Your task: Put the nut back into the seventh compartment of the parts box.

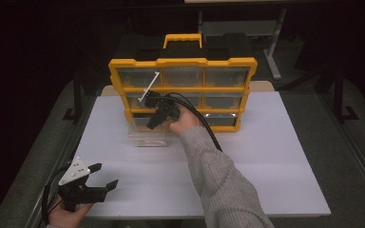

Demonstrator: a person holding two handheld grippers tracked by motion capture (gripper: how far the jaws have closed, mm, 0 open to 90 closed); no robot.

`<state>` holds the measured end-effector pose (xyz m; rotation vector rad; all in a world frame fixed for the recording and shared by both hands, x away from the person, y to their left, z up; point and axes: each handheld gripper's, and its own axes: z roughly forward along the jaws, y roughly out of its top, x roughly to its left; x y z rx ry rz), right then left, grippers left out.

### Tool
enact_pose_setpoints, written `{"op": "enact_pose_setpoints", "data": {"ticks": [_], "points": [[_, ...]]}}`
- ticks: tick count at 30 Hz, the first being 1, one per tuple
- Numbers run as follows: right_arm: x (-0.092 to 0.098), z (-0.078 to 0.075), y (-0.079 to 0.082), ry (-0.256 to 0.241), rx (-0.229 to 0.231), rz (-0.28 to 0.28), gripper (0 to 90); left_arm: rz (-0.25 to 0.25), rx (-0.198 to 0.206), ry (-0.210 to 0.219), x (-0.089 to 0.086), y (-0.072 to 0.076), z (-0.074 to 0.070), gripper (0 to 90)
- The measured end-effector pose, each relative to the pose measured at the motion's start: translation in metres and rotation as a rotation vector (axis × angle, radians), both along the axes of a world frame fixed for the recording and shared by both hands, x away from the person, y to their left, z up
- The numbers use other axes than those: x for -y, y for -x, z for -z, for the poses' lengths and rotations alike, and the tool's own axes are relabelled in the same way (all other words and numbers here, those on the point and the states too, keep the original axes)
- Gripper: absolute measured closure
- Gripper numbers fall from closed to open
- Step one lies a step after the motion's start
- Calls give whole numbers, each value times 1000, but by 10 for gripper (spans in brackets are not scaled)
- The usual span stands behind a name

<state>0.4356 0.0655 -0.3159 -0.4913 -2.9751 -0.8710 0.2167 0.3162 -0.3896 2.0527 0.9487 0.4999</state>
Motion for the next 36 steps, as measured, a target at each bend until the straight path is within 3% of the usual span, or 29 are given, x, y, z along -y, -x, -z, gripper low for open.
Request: {"op": "enact_pose_setpoints", "data": {"ticks": [5,10,17,28,30,36], "points": [[-5,14,-7,27,-17,6,686,4,3,-3,-2,-1,0,172],[-7,18,-9,50,-3,9,652,-3,2,11,-1,-1,1,172],[1,9,-5,26,-2,16,638,1,0,6,-1,-1,1,172],[44,-4,15,-32,6,37,594,-6,-5,4,-1,-1,0,172],[60,-6,21,-51,28,38,585,-9,-1,10,-1,-1,1,172],[83,-9,33,-65,47,56,571,-10,1,15,0,-2,2,172]]}}
